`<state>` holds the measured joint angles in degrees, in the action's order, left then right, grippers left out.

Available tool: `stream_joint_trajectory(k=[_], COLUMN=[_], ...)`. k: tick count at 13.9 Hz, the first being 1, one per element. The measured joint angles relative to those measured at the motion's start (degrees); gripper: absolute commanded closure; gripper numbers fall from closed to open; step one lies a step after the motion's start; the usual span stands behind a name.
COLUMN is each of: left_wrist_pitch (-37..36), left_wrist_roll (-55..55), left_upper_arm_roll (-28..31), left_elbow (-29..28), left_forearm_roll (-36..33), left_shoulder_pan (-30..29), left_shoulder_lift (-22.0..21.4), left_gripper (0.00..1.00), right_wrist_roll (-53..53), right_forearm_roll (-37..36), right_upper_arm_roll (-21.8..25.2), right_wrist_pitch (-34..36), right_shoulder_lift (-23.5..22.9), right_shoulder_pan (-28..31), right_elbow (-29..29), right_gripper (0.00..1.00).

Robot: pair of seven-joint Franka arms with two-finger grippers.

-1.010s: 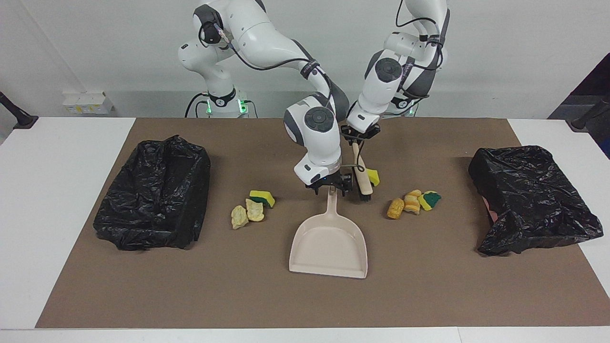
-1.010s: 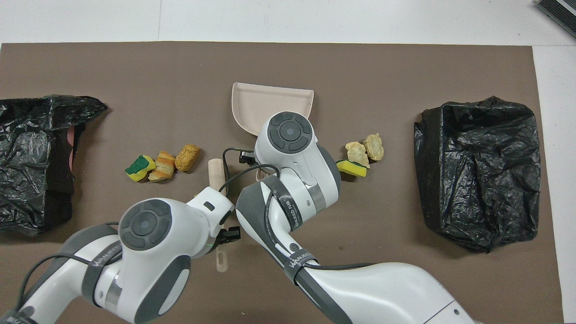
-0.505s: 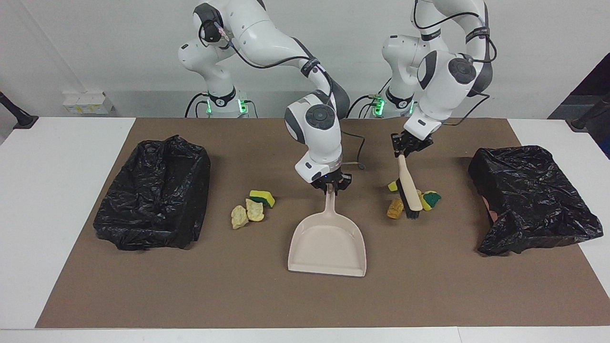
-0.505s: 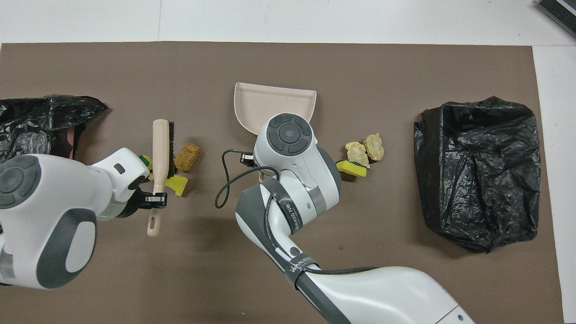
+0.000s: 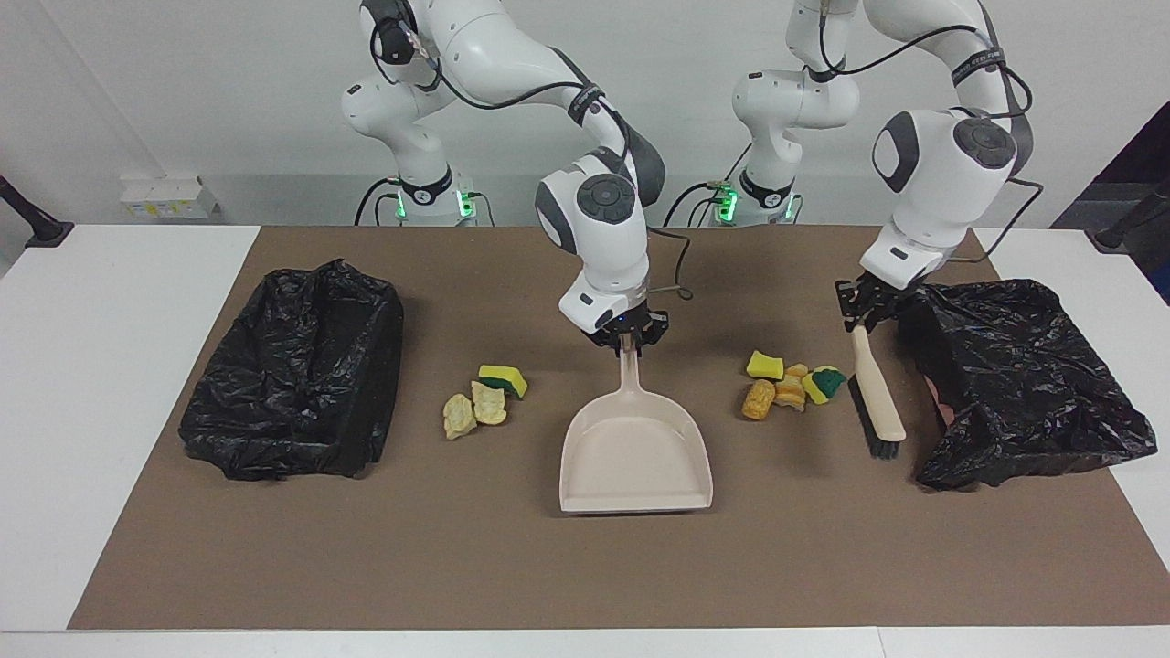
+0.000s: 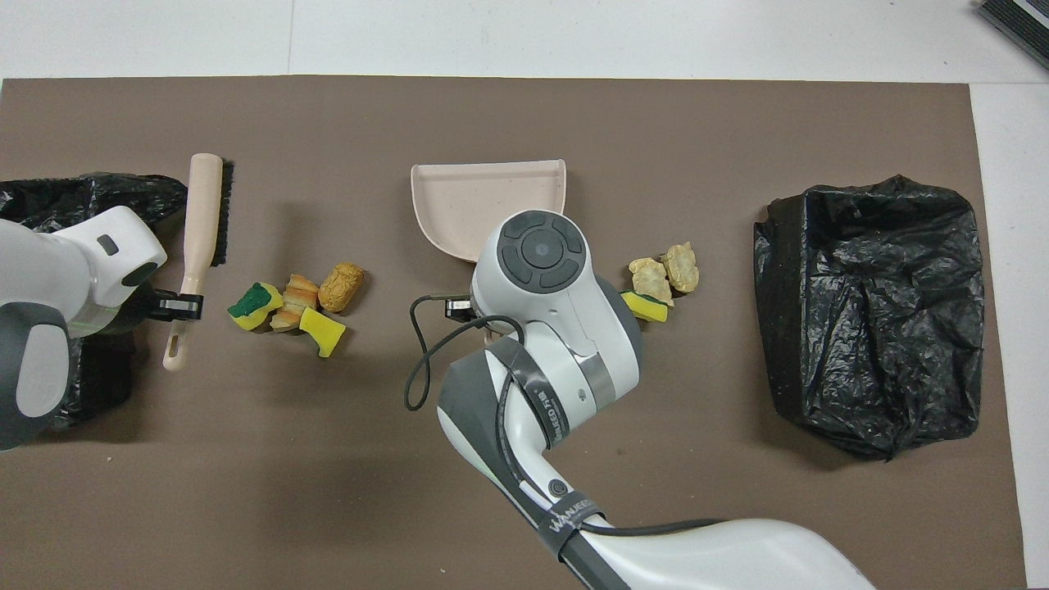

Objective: Sweep and dump trash in bin
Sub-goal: 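Lower the dustpan beside the nearer trash pile with the right gripper, then sweep the trash pile into the dustpan with the left gripper's brush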

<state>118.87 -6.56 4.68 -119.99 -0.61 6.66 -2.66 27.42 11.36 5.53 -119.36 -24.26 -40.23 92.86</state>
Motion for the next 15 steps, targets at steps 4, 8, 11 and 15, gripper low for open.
stream_joint_trajectory(k=[4,8,11,15], left_wrist_pitch=[-0.6,-1.1,-1.1,-1.1], left_wrist_roll=[-3.4,-1.4,3.0,10.4], left_upper_arm_roll=[0.0,-0.9,-1.6,-2.0], left_elbow=[-2.0,-7.8,-11.6,-13.4], left_forearm_roll=[-0.3,-0.3,-0.3,-0.3], left_shoulder_pan=[-3.5,-3.2,-0.6,6.9], left_shoulder_lift=[1.7,0.0,-2.0,-3.4], left_gripper=[1.00,1.00,1.00,1.00], right_wrist_roll=[-27.9,-49.1,-54.6,-50.7], right_forearm_roll=[-0.4,-5.8,-7.5,-11.0], right_upper_arm_roll=[0.3,0.3,0.2,-0.1], right_wrist_pitch=[6.0,7.9,6.2,4.2], right_shoulder_lift=[9.6,11.9,11.8,10.4], right_shoulder_pan=[0.6,0.9,0.8,-2.4], right_elbow=[9.7,12.6,13.9,14.4], right_gripper=[1.00,1.00,1.00,1.00])
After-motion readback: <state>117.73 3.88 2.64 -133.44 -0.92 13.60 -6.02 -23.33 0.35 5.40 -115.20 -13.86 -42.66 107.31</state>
